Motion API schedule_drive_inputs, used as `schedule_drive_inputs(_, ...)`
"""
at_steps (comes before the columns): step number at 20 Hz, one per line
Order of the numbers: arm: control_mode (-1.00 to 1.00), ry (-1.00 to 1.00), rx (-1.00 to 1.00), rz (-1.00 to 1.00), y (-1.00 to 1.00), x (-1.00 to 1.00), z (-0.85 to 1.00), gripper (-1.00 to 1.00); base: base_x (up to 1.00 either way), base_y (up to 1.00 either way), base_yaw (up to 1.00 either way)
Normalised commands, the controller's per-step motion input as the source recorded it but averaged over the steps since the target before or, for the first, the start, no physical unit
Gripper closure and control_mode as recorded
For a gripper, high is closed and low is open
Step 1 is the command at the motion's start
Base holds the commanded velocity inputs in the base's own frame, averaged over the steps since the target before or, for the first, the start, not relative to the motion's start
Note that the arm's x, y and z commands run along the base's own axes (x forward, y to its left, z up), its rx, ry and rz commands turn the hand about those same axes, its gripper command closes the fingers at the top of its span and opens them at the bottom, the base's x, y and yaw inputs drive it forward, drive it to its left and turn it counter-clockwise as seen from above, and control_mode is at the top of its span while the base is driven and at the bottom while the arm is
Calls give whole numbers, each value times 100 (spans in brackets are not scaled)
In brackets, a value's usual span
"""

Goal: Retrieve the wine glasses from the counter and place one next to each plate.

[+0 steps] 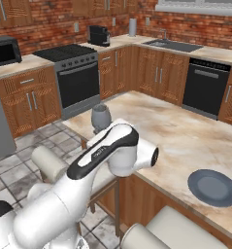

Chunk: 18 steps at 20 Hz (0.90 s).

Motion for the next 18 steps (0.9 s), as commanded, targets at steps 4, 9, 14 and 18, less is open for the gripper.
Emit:
schedule_drive_inputs(4,-100,-2,1,8,-48,48,-35,100,0,0,0)
schedule_drive_inputs(9,-100,-4,0,7,-33,46,-27,100,0,0,0)
schedule_drive_inputs(14,-100,-2,0,2,-5,55,-18,100,0,0,0)
schedule_drive_inputs(18,-100,0,-2,1,0,55,-30,100,0,0,0)
